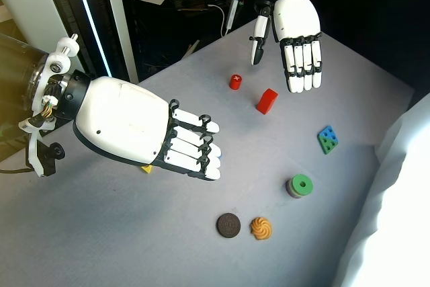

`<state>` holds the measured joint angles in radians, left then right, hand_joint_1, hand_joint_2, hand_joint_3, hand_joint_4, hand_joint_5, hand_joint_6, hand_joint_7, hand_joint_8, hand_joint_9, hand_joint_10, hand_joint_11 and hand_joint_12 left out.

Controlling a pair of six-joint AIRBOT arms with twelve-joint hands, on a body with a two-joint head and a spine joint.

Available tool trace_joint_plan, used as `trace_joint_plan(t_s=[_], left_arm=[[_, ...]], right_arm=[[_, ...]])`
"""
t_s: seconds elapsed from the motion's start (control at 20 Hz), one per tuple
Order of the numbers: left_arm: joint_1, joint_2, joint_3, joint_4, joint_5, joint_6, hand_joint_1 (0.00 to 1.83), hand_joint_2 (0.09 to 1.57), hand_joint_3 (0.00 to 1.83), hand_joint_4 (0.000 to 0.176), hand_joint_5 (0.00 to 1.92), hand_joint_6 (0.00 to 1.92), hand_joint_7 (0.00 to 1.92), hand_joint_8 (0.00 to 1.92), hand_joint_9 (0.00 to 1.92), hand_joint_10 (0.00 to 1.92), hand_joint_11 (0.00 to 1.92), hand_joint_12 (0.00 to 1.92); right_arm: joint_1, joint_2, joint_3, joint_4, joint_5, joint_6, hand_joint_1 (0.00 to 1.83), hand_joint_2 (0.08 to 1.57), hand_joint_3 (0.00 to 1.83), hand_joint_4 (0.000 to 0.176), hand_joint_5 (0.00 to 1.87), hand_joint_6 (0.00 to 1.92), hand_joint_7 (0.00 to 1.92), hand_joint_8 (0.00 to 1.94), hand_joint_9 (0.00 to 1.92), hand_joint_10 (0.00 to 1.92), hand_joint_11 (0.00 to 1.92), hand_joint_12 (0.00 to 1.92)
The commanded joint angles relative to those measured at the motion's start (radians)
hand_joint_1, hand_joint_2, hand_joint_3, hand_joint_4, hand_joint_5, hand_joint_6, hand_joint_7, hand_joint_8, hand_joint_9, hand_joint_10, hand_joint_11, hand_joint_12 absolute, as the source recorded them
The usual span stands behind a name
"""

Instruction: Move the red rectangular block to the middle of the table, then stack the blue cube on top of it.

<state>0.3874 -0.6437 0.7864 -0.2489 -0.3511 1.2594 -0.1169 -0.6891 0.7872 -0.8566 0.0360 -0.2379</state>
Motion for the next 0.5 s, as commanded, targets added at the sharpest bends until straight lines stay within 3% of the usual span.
trace_joint_plan(t_s=[0.0, 0.1, 0.45], left_arm=[[-0.014, 0.010, 0.008, -0.002, -0.101, 0.004, 0.00, 1.23, 0.12, 0.000, 0.19, 0.06, 0.18, 0.06, 0.12, 0.07, 0.00, 0.22], [-0.016, 0.010, 0.009, -0.009, -0.101, 0.004, 0.00, 1.28, 0.02, 0.000, 0.22, 0.01, 0.21, 0.01, 0.15, 0.01, 0.00, 0.20], [-0.050, 0.003, 0.011, -0.017, -0.071, 0.004, 0.00, 1.25, 0.00, 0.000, 0.21, 0.00, 0.18, 0.00, 0.13, 0.00, 0.00, 0.15]], right_arm=[[0.008, 0.012, -0.001, 0.010, 0.059, 0.006, 0.00, 1.14, 0.16, 0.000, 0.28, 0.06, 0.28, 0.04, 0.21, 0.06, 0.03, 0.44], [0.009, 0.012, -0.001, 0.010, 0.059, 0.006, 0.00, 1.22, 0.02, 0.000, 0.32, 0.01, 0.31, 0.00, 0.25, 0.01, 0.00, 0.55], [0.010, 0.012, 0.000, 0.010, 0.055, 0.006, 0.00, 1.24, 0.00, 0.000, 0.33, 0.00, 0.31, 0.00, 0.26, 0.00, 0.00, 0.56]])
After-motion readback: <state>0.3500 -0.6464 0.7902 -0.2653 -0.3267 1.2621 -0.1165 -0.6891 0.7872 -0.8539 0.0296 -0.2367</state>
